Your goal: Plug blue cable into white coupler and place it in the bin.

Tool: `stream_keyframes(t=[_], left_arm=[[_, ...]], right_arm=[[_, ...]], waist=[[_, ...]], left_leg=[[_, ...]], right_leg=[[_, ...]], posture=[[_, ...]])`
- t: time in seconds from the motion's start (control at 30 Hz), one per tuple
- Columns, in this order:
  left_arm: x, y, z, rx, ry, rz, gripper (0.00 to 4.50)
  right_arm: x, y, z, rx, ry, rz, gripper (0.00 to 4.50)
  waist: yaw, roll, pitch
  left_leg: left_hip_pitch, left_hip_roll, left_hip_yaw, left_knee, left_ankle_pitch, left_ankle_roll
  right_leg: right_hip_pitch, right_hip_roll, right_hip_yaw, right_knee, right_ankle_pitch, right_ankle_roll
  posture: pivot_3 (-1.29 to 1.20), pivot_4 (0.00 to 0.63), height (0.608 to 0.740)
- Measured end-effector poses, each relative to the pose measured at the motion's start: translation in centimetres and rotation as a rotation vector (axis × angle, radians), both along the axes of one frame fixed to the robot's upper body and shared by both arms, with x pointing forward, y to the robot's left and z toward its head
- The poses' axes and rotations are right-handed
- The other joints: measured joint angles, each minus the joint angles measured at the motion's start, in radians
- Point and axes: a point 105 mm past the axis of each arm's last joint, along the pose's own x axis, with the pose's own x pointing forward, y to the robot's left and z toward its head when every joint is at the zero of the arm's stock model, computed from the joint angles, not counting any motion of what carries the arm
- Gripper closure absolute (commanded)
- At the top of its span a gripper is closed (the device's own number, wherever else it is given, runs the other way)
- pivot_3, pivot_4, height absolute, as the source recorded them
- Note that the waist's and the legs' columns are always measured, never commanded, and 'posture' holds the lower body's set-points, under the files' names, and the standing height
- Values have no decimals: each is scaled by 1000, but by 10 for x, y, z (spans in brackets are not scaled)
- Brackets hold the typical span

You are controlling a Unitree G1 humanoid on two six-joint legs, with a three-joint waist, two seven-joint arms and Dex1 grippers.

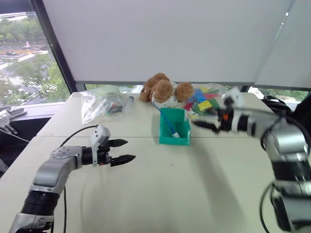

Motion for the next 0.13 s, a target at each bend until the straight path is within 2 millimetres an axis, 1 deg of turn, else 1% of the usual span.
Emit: stream_keyframes(t=[0.03,0.07,0.1,0.13], left_arm=[[-1,2,3,3,-1,5,0],[-2,5,7,-1,-5,12,0],[-3,8,11,3,-9,22,0],[-4,9,14,1,-14,22,0]], right_arm=[[-19,1,-5,7,26,25,36],[-30,2,-3,5,24,40,36],[-41,2,4,-1,1,48,36],[-47,1,10,-10,-25,46,36]], waist=[[-2,1,1],[-6,2,1],[-11,2,1],[-14,1,1]], left_leg=[[-1,0,0,1,0,0],[-1,0,1,2,0,0],[0,1,1,4,1,0],[2,1,1,4,1,0]], right_leg=[[-1,0,0,0,0,0],[-1,1,0,1,0,0],[0,1,0,2,0,0],[3,1,0,2,1,1]], posture=[[0,150,740],[0,150,740],[0,150,740],[0,150,740]])
